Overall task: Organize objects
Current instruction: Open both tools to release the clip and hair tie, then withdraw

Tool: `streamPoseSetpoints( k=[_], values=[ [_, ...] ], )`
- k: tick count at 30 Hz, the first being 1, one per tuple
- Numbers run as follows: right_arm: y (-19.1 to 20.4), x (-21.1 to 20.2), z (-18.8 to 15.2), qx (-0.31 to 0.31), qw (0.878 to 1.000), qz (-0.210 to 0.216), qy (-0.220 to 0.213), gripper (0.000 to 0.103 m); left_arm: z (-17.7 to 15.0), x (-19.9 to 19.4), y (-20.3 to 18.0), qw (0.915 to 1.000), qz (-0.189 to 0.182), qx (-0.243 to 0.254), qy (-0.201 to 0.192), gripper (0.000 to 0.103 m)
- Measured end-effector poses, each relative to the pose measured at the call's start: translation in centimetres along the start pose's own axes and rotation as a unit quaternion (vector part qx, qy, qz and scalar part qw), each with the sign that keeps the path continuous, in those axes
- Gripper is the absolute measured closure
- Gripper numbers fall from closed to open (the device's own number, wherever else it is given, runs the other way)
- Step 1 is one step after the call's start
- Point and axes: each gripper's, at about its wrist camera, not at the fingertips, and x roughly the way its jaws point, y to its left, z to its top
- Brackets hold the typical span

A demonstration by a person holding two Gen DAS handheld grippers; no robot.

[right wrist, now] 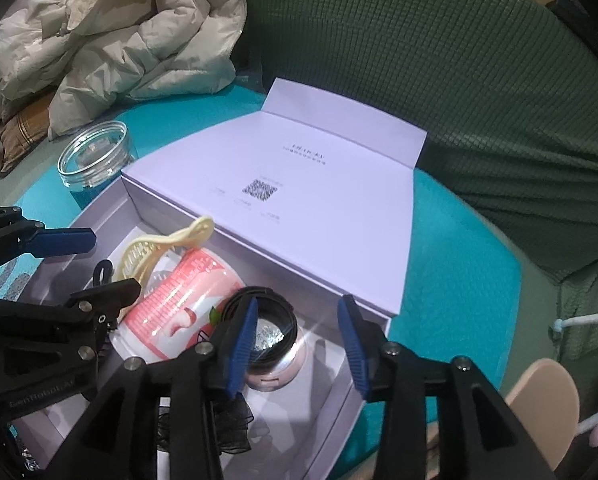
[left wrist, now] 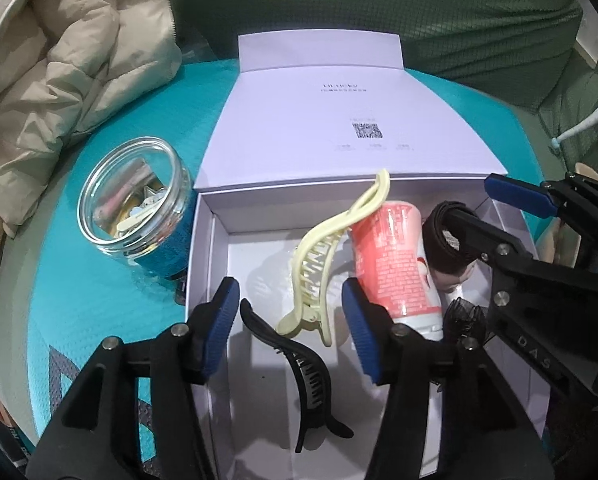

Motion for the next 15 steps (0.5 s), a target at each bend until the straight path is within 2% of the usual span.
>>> streamPoseSetpoints(
  k=[9,15],
  values=[
    [0.2,-2.5,0.4,0.001,1.0,-0.011,-0.014,0.056,0.0,-1.8,0.4,0.9999,-0.005,-0.007,-0.011,0.049],
    [0.7,-4.7,0.7,0.0,0.999,-0.021,-0.028,0.052,-0.3,-3.5,0.8,0.9997,0.004,-0.013,-0.02,0.045]
  ],
)
